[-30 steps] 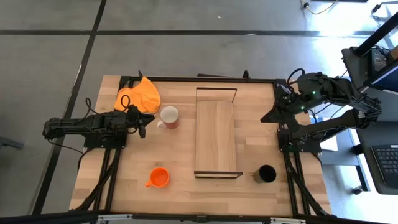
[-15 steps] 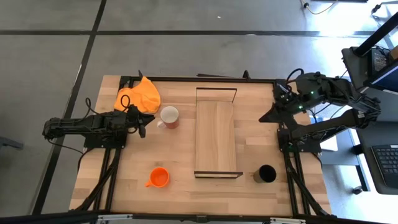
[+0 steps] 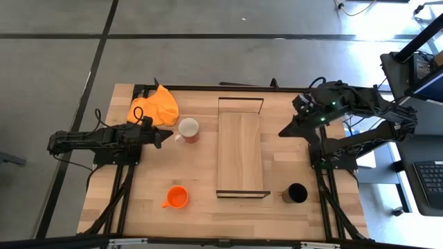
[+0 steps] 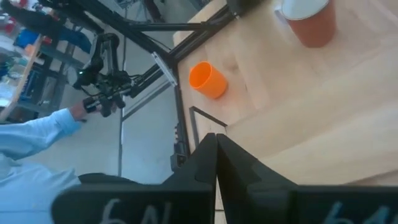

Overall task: Stack small to large cups/mugs on shelf
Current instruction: Put the black cup on the shelf

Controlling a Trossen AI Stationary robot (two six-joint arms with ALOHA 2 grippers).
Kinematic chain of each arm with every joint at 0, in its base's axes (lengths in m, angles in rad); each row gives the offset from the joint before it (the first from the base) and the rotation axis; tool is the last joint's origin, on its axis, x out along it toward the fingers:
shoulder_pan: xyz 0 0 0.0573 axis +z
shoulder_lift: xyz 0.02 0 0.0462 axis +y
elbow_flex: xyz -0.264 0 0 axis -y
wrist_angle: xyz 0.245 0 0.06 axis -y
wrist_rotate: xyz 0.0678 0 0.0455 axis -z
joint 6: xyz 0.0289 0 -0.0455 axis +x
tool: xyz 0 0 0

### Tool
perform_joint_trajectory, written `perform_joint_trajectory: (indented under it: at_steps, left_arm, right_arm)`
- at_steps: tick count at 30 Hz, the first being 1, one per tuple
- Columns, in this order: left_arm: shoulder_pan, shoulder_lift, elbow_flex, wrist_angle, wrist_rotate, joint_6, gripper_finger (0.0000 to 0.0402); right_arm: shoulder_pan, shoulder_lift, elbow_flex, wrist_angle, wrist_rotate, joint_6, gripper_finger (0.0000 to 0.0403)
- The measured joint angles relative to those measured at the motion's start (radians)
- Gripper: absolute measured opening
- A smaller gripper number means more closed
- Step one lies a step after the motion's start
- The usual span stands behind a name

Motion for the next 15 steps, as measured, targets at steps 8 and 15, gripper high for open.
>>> perform_joint_trajectory:
  at_steps: [8,15]
  left_arm:
    - [0.0,0.0,0.0,0.015,0.001,0.003,0.0057]
    - [0.0,0.0,0.0,0.088,0.003,0.003,0.0057]
  right_arm:
    - [0.0,0.054,0.0,0.058,-0.086,-0.01,0.0009]
    - [-0.004,0.127,0.0,0.094,-0.118,-0.051,0.0009]
